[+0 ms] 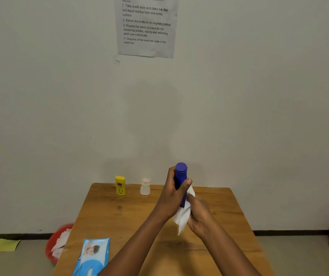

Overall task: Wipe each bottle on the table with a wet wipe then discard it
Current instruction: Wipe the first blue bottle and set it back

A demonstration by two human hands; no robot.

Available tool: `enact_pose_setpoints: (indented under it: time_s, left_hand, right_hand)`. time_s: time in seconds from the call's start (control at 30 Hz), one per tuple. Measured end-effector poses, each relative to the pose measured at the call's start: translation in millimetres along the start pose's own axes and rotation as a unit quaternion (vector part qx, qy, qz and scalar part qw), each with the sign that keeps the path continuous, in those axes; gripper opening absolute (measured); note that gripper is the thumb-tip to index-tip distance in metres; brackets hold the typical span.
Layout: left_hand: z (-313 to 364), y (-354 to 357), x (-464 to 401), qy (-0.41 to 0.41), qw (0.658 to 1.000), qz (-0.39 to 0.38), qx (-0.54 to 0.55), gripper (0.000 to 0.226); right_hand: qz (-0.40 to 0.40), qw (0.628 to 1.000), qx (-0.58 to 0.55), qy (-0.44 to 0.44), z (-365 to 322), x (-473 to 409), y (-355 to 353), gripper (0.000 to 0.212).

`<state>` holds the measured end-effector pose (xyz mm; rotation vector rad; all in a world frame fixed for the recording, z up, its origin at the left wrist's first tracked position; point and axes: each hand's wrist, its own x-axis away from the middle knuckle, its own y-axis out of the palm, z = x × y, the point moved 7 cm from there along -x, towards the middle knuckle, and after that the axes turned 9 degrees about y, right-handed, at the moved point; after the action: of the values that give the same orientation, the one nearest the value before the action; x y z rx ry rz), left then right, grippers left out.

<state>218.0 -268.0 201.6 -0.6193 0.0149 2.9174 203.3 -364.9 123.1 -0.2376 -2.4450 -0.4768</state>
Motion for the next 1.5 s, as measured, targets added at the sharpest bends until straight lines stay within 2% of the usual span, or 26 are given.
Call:
enact_pose_setpoints:
  time_s: [0.1, 0.17, 0.2, 0.27, 0.3, 0.4, 0.47, 0.53, 0.57, 0.67, 0.7, 0.77, 0.93, 1.03, 1.1, 1.13, 1.2, 1.3, 1.37, 1.43, 1.5]
  left_hand:
    - [-5, 3, 0, -0.002, 1.000, -0.017, -0.012, 0.045]
    - [-5, -5, -1, -0.006, 1.000, -0.015, -0.021, 0.039]
    - [-6, -10, -3, -0.010, 1.000, -0.012, -0.025, 0.035]
    - [-11, -19, -6, -0.022, 0.998, -0.014, -0.050, 0.030]
    - [-14, -20, -8, -0.024, 0.997, -0.019, -0.070, 0.033]
    - [-27, -15, -6, -0.023, 0.988, -0.052, -0.141, 0.051]
    - [-31, -6, -3, -0.018, 0.983, -0.069, -0.171, 0.051]
    - [-31, 1, -4, -0.014, 0.984, -0.063, -0.168, 0.045]
    - [-28, 5, -7, -0.012, 0.985, -0.059, -0.161, 0.038]
    - [-30, 7, -12, -0.013, 0.989, -0.061, -0.137, 0.023]
    - [-31, 6, -11, -0.020, 0.990, -0.065, -0.127, 0.025]
    - [-30, 4, -8, -0.031, 0.993, -0.068, -0.096, 0.032]
    - [-31, 15, -9, -0.032, 0.989, -0.076, -0.119, 0.028]
    - [-40, 21, -8, -0.056, 0.991, -0.080, -0.093, 0.032]
    - [-45, 20, -7, -0.070, 0.992, -0.074, -0.077, 0.031]
    - [-50, 18, -8, -0.077, 0.992, -0.070, -0.076, 0.029]
    - [-59, 15, -6, -0.098, 0.990, -0.064, -0.082, 0.026]
    - [-82, 15, 0, -0.186, 0.979, -0.062, -0.048, 0.028]
    - [-95, 21, 1, -0.222, 0.973, -0.060, -0.025, 0.026]
    - [-103, 33, -2, -0.233, 0.970, -0.065, -0.017, 0.026]
    - [-112, 50, -10, -0.228, 0.971, -0.073, -0.020, 0.028]
  right_hand:
    - [-0.056, 0.997, -0.050, 0.022, 9, 6, 10, 0.026]
    - [-0.053, 0.998, 0.020, 0.027, 7, 14, 2, 0.026]
    - [-0.021, 0.996, 0.085, 0.006, -1, 17, -8, 0.027]
    - [0.054, 0.976, 0.197, -0.072, -30, 24, -26, 0.031]
    - [0.080, 0.964, 0.219, -0.124, -49, 31, -30, 0.031]
    - [0.089, 0.924, 0.246, -0.278, -100, 61, -18, 0.024]
    - [0.054, 0.884, 0.303, -0.352, -115, 75, 2, 0.020]
    - [0.022, 0.830, 0.402, -0.387, -112, 79, 21, 0.020]
    - [0.006, 0.794, 0.462, -0.396, -106, 77, 29, 0.022]
    - [-0.003, 0.675, 0.588, -0.446, -86, 72, 34, 0.047]
    - [0.000, 0.652, 0.600, -0.463, -83, 72, 30, 0.052]
    - [-0.008, 0.638, 0.610, -0.469, -80, 68, 19, 0.054]
    - [0.010, 0.692, 0.583, -0.427, -88, 52, 9, 0.051]
    - [0.006, 0.693, 0.573, -0.437, -82, 53, 17, 0.052]
    - [-0.011, 0.713, 0.553, -0.430, -79, 54, 9, 0.049]
    - [-0.018, 0.742, 0.526, -0.416, -79, 53, 0, 0.045]
    - [-0.014, 0.825, 0.424, -0.373, -86, 50, -25, 0.034]
    - [0.058, 0.926, 0.266, -0.262, -89, 23, -81, 0.027]
    - [0.109, 0.963, 0.187, -0.163, -78, -6, -117, 0.023]
    - [0.114, 0.981, 0.129, -0.089, -65, -34, -138, 0.020]
    - [0.092, 0.978, 0.172, -0.075, -59, -52, -144, 0.020]
